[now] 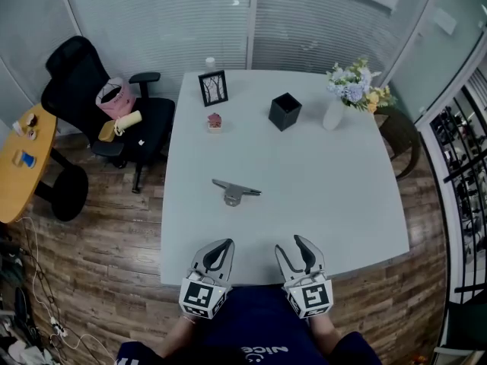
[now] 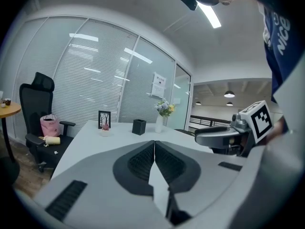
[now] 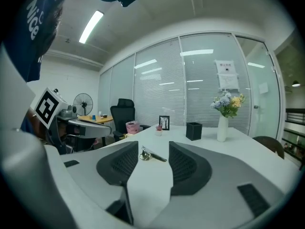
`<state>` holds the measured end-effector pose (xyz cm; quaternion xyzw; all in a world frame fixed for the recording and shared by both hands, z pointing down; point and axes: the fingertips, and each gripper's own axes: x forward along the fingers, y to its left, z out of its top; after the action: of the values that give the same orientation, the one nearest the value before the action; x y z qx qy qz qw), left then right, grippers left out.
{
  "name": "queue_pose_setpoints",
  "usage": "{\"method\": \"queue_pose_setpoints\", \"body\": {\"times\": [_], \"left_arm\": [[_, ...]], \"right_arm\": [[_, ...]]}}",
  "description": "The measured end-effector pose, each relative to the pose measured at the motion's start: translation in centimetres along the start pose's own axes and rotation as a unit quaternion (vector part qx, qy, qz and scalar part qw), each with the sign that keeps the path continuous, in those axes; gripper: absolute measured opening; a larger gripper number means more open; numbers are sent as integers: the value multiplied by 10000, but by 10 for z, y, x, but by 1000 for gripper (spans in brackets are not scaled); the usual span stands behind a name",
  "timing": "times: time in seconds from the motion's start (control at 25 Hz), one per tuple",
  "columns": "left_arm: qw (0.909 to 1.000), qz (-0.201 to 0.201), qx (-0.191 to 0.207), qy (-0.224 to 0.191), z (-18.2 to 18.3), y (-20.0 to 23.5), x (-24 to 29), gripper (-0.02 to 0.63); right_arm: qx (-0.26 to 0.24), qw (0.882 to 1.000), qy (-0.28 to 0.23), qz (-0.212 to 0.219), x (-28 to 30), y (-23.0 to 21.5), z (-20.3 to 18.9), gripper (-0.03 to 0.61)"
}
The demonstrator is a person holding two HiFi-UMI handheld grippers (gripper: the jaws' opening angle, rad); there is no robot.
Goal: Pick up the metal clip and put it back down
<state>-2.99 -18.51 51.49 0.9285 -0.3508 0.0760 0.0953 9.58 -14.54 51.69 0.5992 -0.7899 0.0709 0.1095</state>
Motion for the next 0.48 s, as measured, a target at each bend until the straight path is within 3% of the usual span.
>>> {"method": "queue_pose_setpoints", "body": {"times": [0.24, 0.48], "left_arm": [[9999, -93, 47, -37, 1, -4, -3, 3], [9999, -69, 93, -72, 3, 1, -7, 3]], "right_arm": [[-3, 9999, -127, -26, 3, 2, 8, 18], [-53, 9998, -162, 71, 9, 7, 13, 9]]}}
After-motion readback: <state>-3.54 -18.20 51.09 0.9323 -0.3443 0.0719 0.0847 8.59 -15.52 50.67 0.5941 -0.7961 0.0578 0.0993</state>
